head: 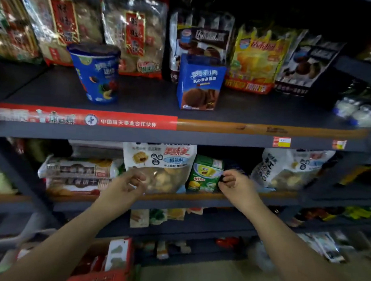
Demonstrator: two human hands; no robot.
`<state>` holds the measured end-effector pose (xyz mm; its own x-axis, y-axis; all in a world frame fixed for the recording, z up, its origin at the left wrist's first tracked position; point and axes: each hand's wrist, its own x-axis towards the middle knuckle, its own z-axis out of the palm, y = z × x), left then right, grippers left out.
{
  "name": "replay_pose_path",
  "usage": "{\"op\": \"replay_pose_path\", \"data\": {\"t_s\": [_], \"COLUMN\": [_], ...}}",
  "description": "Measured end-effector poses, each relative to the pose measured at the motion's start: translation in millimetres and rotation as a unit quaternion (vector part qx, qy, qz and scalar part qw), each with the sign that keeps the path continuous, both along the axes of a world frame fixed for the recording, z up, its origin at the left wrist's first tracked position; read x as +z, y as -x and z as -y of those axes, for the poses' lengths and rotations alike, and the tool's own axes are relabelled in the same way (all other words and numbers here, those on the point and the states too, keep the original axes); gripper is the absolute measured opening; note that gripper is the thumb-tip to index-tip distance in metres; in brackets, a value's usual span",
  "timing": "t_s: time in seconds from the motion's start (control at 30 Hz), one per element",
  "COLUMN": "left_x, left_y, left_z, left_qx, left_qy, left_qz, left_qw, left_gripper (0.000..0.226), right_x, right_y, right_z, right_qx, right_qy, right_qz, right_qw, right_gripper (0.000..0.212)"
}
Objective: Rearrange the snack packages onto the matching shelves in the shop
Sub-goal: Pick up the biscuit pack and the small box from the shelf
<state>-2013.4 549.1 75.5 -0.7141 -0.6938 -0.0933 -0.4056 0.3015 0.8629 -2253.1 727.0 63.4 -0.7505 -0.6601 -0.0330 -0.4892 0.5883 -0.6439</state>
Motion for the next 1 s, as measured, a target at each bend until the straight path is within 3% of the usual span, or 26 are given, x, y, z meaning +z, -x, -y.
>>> {"op": "replay_pose_path", "data": {"t_s": [0.17,0.3,0.4,0.63,0.8,1.0], "left_x": [-7,-18,-29,-43,-54,-59], "left_y": [-10,-14,-8,26,55,95], "left_z": [14,20,16,-12,-35,-78], "left_qx": [0.058,0.043,0.023,-0.046,-0.085,-0.123], "left_qy": [0.007,-0.002,-0.031,-0.084,-0.108,-0.195], "left_qz": [0.024,0.052,0.078,0.075,0.079,0.107], "left_qw": [0.998,0.998,0.996,0.993,0.987,0.967], "left_gripper": [0.009,0.012,0.009,0.009,0.004,0.013], "right_x": [-20,-40,-60,-86,-73,-42], "right_y": [33,52,66,88,79,38], "right_z": [13,1,-10,-10,-34,-117], "right_qx": [-0.031,-0.096,-0.134,-0.184,-0.188,-0.23], "right_qy": [-0.12,-0.242,-0.274,-0.213,-0.036,0.073], "right_qz": [-0.092,-0.066,-0.031,0.01,0.0,-0.013], "right_qw": [0.988,0.963,0.952,0.959,0.981,0.97], "right_gripper": [0.068,0.084,0.087,0.087,0.062,0.05]}}
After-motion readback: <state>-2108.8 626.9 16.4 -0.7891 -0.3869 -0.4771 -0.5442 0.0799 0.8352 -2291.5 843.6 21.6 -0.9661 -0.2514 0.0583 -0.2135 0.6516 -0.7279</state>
